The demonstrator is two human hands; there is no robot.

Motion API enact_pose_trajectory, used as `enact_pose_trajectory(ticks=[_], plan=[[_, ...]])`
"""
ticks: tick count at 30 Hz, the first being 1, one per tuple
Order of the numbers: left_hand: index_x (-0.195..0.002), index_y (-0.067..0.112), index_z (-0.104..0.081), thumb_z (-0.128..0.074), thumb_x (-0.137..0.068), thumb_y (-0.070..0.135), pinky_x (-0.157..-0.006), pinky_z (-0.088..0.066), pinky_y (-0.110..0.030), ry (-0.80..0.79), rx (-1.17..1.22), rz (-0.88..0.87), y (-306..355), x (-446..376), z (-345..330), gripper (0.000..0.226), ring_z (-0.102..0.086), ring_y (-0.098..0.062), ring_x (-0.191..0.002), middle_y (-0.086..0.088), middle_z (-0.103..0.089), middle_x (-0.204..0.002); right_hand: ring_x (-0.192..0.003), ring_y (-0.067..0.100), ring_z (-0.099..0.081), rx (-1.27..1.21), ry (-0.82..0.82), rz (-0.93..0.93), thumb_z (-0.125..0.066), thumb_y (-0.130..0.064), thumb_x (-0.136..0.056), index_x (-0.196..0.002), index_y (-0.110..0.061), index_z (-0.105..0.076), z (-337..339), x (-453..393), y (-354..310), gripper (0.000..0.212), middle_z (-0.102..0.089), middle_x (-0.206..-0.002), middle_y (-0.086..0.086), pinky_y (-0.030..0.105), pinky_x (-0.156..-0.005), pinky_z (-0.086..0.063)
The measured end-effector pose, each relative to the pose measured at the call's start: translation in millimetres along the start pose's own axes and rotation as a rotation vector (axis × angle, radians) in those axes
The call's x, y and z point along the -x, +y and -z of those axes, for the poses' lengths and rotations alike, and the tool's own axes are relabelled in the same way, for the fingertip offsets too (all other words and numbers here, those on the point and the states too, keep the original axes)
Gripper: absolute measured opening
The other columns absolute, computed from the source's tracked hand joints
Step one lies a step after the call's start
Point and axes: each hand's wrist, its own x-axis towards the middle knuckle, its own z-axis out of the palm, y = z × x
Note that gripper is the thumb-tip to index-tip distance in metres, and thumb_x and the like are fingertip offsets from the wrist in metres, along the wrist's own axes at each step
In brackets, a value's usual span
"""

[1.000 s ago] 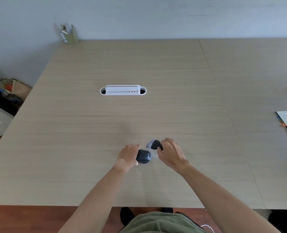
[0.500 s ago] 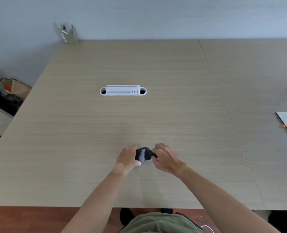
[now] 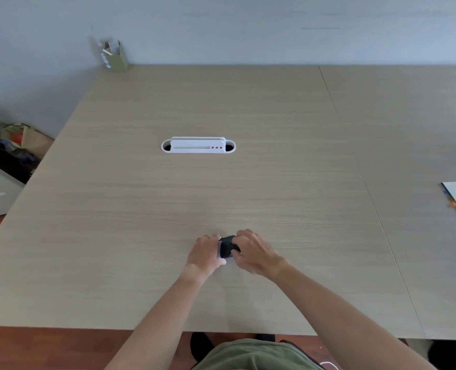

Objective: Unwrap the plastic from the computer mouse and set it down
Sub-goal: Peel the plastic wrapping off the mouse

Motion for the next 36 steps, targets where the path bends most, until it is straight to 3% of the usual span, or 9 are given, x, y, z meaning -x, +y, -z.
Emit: enact_pose_trajectory(ticks=[6,10,13,20,22,25,30,33,36], plan=[[-0.111,0.007,-0.052,-0.077,-0.074,0.037,-0.081,-0.046,-0.035,0.024,-0.039,0.062,1,4,-1,0.054,-0.059,-0.032,-0.102,-0.015,-0.064,-0.105,-0.094,0.029,-0.054,0.085,0.156,-0.217,-0.047,-0.009,-0.086,-0.086,0.000,-0.061,5,2,28,0.017,-0.061,-0.095,0.014,0.036,-0.080,-0.044],[-0.110,0.005,-0.050,-0.075,-0.079,0.029,-0.076,-0.046,-0.035,0.018,-0.071,0.059,2,4,-1,0.047,-0.061,-0.033,-0.099,-0.015,-0.065,-0.105,-0.087,0.027,-0.055,0.089,-0.005,0.002,-0.048,-0.010,-0.078,-0.076,-0.004,-0.060,7,10,23,0.014,-0.059,-0.086,0.009,0.030,-0.073,-0.041],[-0.110,0.004,-0.049,-0.070,-0.080,0.017,-0.074,-0.047,-0.034,-0.003,-0.069,0.071,5,2,1,0.039,-0.062,-0.033,-0.098,-0.017,-0.065,-0.106,-0.085,0.026,-0.052,0.170,-0.046,0.118,-0.049,-0.004,-0.075,-0.074,-0.005,-0.061,0,5,14,0.012,-0.058,-0.083,0.008,0.031,-0.078,-0.044],[-0.115,0.003,-0.047,-0.077,-0.077,0.028,-0.078,-0.046,-0.035,-0.046,-0.098,0.100,9,1,2,0.055,-0.059,-0.034,-0.103,-0.017,-0.063,-0.110,-0.084,0.025,-0.055,0.182,0.188,-0.091,-0.052,-0.006,-0.083,-0.082,-0.005,-0.063,-2,6,34,0.010,-0.060,-0.088,0.008,0.035,-0.077,-0.048],[-0.115,0.003,-0.047,-0.077,-0.077,0.030,-0.079,-0.046,-0.034,-0.044,-0.116,0.099,9,1,2,0.055,-0.060,-0.033,-0.103,-0.016,-0.063,-0.110,-0.083,0.024,-0.055,0.108,0.176,-0.087,-0.052,-0.011,-0.082,-0.078,-0.005,-0.061,-1,8,31,0.011,-0.060,-0.085,0.008,0.033,-0.075,-0.046],[-0.115,0.003,-0.046,-0.071,-0.082,0.025,-0.080,-0.048,-0.034,-0.034,-0.157,0.090,9,2,0,0.047,-0.061,-0.032,-0.103,-0.015,-0.063,-0.111,-0.086,0.026,-0.054,0.062,0.020,0.009,-0.050,-0.011,-0.079,-0.074,-0.005,-0.059,-3,9,17,0.012,-0.059,-0.085,0.009,0.032,-0.074,-0.044],[-0.115,0.004,-0.046,-0.077,-0.078,0.034,-0.081,-0.046,-0.034,-0.054,-0.132,0.105,9,4,1,0.058,-0.061,-0.033,-0.103,-0.014,-0.064,-0.109,-0.091,0.026,-0.055,0.138,0.158,-0.118,-0.047,-0.009,-0.087,-0.088,-0.004,-0.062,-5,2,28,0.015,-0.060,-0.094,0.009,0.035,-0.082,-0.046],[-0.126,0.006,-0.039,-0.077,-0.077,0.032,-0.073,-0.044,-0.035,-0.047,-0.114,0.080,8,4,0,0.068,-0.062,-0.035,-0.099,-0.015,-0.064,-0.108,-0.087,0.023,-0.053,0.047,0.197,-0.168,-0.050,-0.015,-0.087,-0.086,-0.005,-0.062,-1,4,33,0.016,-0.059,-0.090,0.007,0.034,-0.076,-0.046],[-0.146,0.024,-0.027,-0.074,-0.078,0.032,-0.069,-0.045,-0.034,-0.056,-0.093,-0.006,8,6,0,0.083,-0.062,-0.034,-0.095,-0.015,-0.064,-0.106,-0.082,0.024,-0.054,-0.031,0.044,-0.065,-0.050,-0.018,-0.083,-0.077,-0.006,-0.058,0,9,28,0.017,-0.057,-0.084,0.006,0.035,-0.069,-0.045]])
